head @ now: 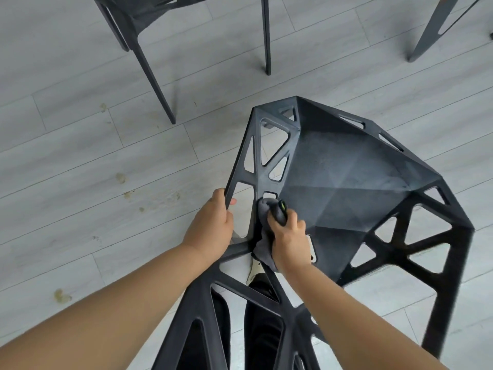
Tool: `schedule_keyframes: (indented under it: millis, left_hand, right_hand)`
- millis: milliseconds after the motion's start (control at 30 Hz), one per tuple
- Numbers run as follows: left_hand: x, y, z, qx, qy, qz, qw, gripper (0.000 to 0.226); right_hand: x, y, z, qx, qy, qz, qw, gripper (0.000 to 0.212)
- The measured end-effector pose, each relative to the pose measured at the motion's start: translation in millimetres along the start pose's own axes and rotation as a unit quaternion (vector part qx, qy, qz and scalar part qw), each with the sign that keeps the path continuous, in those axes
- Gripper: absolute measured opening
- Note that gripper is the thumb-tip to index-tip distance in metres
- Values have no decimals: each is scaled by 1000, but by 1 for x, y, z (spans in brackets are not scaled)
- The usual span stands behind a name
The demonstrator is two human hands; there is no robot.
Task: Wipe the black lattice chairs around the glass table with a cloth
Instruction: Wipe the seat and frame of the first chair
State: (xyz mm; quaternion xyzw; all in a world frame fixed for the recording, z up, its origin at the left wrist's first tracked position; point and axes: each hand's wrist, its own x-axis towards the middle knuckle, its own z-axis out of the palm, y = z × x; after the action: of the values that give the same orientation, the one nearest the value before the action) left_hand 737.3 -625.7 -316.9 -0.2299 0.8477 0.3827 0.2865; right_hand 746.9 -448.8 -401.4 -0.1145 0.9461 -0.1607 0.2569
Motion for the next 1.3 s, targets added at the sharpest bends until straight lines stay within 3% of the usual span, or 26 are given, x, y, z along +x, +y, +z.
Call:
schedule_keyframes:
  millis: [100,200,267,367,467,567,667,733,833,933,1000,1067,1200,1300]
  left_hand:
    - [0,-1,2,13,11,-3,1000,25]
    - [-2,2,4,55,27,-3,998,32]
    - [-6,6,5,138,63,10,988,45]
    - [-4,18,4,221,94,29,970,67]
    - [24,37,-5,251,100,67,960,74]
    - [60,47,-10,309,94,121,938,75]
    - [78,46,-4,317,75,133,936,73]
    - [82,44,0,314,86,141,935,68]
    - [84,37,4,402,124,241,875,60]
    - [86,41,7,494,87,314,806,63]
    - [83,45,10,557,29,282,780,60]
    - [87,41,11,580,20,291,760,59]
    - [89,38,9,568,58,311,760,56]
    - [88,46,8,587,22,275,761,58]
  right_hand:
    - [-8,8,-10,-18,-9,-34,999,35]
    - [-17,22,-25,-76,-138,-48,986,41]
    - [-21,42,-38,-94,-157,-56,981,48]
    - [-13,76,-73,-60,-12,-39,997,49]
    - [9,123,-115,-51,166,110,979,53]
    - [36,166,-134,-57,86,298,949,74]
    - [57,175,-118,-28,54,352,934,84]
    - [67,162,-107,2,105,369,923,76]
    - [65,135,-89,20,143,371,917,77]
    - [46,110,-59,-28,106,294,949,77]
    - [29,99,-41,-56,66,233,969,74]
    - [22,102,-38,-91,60,200,974,72]
    - [44,137,-72,-98,107,291,946,65]
    - [61,156,-98,-86,118,340,929,67]
